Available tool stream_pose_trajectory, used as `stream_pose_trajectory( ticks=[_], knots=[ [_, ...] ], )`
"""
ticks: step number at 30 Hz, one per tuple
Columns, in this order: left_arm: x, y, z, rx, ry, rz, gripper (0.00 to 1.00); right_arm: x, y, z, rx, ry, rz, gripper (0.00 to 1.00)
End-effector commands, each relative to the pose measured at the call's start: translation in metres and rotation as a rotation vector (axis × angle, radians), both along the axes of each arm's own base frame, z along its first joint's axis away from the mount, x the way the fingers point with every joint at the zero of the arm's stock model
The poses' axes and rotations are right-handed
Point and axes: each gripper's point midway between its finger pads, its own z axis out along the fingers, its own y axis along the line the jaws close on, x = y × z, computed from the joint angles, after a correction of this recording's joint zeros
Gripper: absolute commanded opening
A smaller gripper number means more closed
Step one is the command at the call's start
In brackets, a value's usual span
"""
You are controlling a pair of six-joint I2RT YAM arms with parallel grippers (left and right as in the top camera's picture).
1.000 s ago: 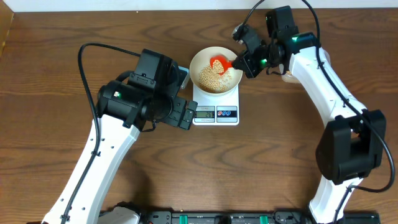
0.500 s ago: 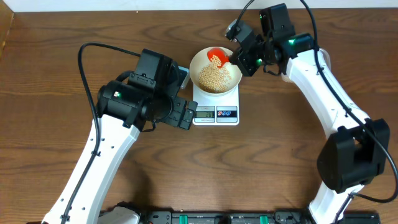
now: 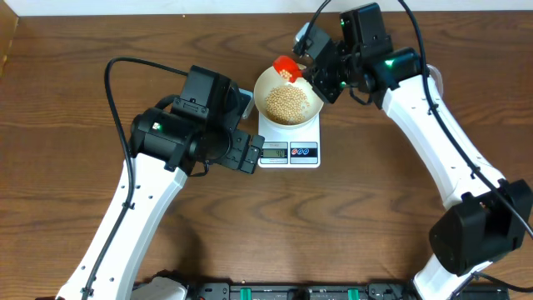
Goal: Scoop item into bowl and weigh 50g on scale
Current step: 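Tip the red scoop with the right gripper to pour soybeans into the bowl, then carry the empty scoop with the right gripper back to the soybean tub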
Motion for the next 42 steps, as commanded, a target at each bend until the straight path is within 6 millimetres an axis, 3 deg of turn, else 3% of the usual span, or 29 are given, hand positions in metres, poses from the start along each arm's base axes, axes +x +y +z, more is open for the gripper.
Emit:
stream_pose_trajectory(
  ticks=[1,18,25,35,42],
  knots=[
    [-0.002,0.003,-0.002,0.015,-0.002,-0.009,0.98,0.0,-0.001,0.016,-0.003,-0.046,0.003,0.01],
    [-0.002,0.003,-0.002,0.015,-0.002,-0.009,0.98,-0.002,0.0,0.018,0.041,-0.01,-0.015,0.01],
    [-0.002,0.003,-0.002,0.015,-0.002,-0.009,0.98,-0.002,-0.007,0.026,0.161,0.059,-0.026,0.01],
    [-0.002,0.003,-0.002,0.015,-0.002,-0.009,0.98,0.005,-0.041,0.049,0.413,0.182,-0.067,0.01],
    [-0.002,0.003,-0.002,0.015,-0.002,-0.009,0.98,0.02,-0.105,0.065,0.538,0.22,-0.203,0.01]
  ],
)
